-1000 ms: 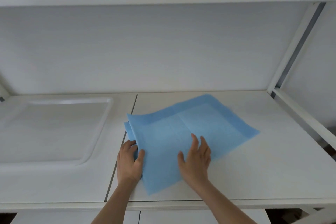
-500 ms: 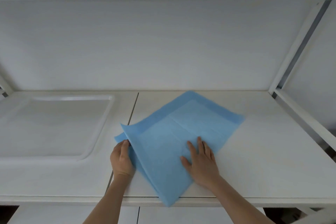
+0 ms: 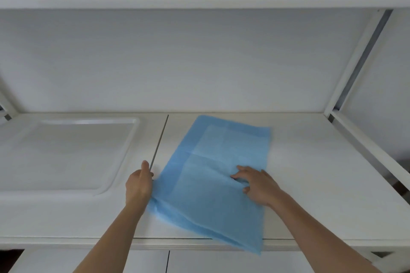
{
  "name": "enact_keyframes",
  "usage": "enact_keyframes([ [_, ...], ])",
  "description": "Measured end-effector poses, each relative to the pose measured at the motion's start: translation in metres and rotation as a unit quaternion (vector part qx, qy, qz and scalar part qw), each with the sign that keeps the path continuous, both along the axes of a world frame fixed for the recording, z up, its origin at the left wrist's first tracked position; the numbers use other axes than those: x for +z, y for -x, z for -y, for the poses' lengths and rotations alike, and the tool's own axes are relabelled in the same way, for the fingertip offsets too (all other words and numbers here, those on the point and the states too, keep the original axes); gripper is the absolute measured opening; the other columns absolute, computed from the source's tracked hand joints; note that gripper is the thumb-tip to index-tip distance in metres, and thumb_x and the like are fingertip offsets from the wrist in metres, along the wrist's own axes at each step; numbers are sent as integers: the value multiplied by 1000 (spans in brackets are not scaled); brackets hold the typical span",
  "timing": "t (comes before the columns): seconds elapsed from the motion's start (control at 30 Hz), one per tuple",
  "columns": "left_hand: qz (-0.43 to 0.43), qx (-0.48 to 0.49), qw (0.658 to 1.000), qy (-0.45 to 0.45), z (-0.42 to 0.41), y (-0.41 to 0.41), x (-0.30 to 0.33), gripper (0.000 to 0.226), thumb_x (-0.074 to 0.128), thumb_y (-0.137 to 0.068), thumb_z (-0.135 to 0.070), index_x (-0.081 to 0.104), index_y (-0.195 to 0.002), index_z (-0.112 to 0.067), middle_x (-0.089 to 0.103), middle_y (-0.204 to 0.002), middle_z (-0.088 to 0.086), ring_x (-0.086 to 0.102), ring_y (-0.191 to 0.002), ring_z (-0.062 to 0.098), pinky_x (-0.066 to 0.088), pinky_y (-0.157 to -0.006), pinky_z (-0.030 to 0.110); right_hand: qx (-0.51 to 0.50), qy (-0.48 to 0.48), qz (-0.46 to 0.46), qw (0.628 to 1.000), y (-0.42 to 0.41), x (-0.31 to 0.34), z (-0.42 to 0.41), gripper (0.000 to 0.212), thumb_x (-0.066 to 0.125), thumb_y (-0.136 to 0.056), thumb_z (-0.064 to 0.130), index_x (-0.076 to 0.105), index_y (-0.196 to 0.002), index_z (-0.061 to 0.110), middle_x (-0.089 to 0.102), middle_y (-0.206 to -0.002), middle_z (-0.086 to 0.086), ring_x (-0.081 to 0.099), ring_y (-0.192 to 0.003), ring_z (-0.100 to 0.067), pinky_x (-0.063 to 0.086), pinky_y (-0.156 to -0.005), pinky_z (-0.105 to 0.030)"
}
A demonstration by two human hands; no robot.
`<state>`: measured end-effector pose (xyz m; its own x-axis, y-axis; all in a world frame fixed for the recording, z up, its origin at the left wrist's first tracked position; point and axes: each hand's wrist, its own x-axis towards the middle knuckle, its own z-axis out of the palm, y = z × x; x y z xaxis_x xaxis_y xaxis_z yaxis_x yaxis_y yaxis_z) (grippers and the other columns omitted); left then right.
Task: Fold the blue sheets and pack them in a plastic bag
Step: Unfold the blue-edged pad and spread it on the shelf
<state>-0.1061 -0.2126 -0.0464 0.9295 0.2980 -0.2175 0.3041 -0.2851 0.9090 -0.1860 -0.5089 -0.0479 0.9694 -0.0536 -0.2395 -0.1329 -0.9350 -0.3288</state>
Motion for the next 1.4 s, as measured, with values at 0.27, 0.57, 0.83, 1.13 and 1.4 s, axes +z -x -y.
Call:
enact_keyframes([
  [0.27,-34,-117,985,-118,19,3,-8,40,66,-82,-28,37,-58,-15,40,-58,-1,36,-51,17,28,-48,26,-123,58,61,989,9,-24,-50,56,23,-97,56,18,-150,38,9,-158,-13,12,-142,-36,10,-117,-43],
  [0.57,-49,-150,973,-166,9,12,-8,44,66,-76,-17,28,-56,-15,35,-56,0,34,-52,18,24,-48,23,-36,94,88,991,0,-48,-49,118,-41,-47,77,4,-150,41,-7,-161,0,-10,-148,-27,-10,-116,-48],
  [0.83,-105,-172,971,-128,5,19,5,25,61,-66,-30,50,-59,-8,51,-61,7,52,-56,24,37,-52,27,-58,96,98,989,-17,-45,-60,94,-21,-67,76,6,-150,42,-4,-162,3,-8,-148,-24,-8,-118,-48],
  [1.13,-77,-201,970,-111,19,21,11,15,54,-73,-22,57,-69,-8,57,-67,7,54,-58,23,42,-55,29,29,-36,139,989,1,-35,-58,85,6,-74,75,17,-149,38,3,-160,12,-6,-148,-9,-7,-117,-36],
  [1.4,-93,-250,963,43,53,27,25,19,55,-87,-12,70,-96,-7,74,-92,8,71,-85,25,58,-78,36,-38,-253,175,951,18,-43,-68,98,16,-58,97,53,-128,39,43,-135,24,28,-132,11,5,-114,-14],
])
